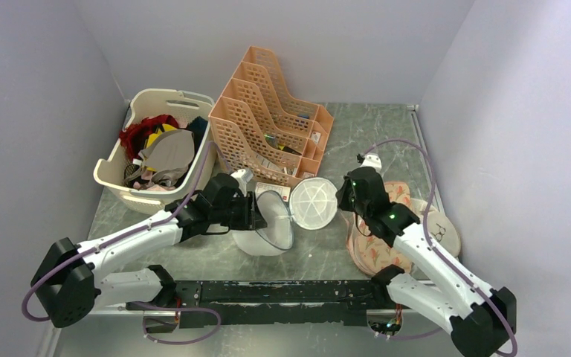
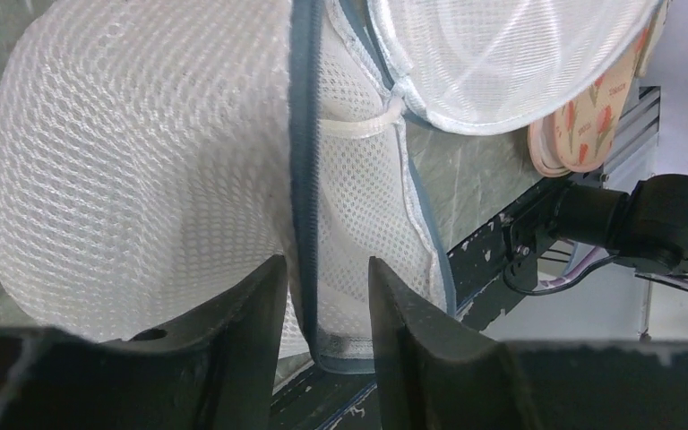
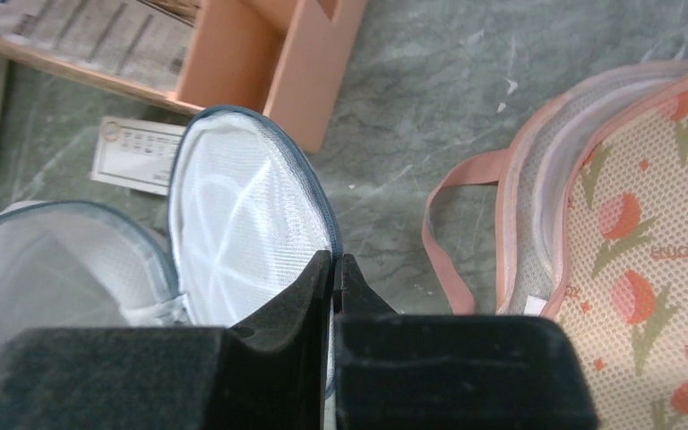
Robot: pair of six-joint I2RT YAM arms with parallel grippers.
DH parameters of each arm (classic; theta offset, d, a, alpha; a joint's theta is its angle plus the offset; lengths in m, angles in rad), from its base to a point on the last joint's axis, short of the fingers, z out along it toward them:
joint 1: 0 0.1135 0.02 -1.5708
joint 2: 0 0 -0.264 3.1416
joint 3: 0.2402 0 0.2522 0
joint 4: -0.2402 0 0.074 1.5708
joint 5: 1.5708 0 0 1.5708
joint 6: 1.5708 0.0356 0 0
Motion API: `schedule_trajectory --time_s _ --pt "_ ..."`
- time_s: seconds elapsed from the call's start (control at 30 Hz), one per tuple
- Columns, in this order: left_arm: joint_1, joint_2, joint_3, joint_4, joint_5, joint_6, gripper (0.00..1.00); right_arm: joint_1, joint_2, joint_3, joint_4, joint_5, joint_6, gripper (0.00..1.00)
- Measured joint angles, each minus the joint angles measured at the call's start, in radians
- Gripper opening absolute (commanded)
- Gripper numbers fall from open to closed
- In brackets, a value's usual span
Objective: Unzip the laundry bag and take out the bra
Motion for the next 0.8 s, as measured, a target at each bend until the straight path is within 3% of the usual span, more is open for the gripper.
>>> schedule_trajectory --time_s 0.13,0.27,0.67,0.8 --pt "0.0 -0.011 0.003 -0.005 0.001 0.007 0.76 0.04 -0.023 0.095 -0.066 0.002 -0.041 0.0" --pt "0.0 -0.053 0.031 -0.04 -0.006 0.021 0.84 0.108 -0.018 0.185 -0.097 0.006 -0.087 0.0" --pt "0.0 -0.155 0.077 -0.167 -0.096 0.052 0.84 0.399 0.127 0.441 -0.169 0.083 -0.164 0.0" --pt "0.0 -0.216 0.074 -0.203 -0.141 0.04 0.71 0.504 0.212 0.46 -0.168 0.102 -0.161 0.0"
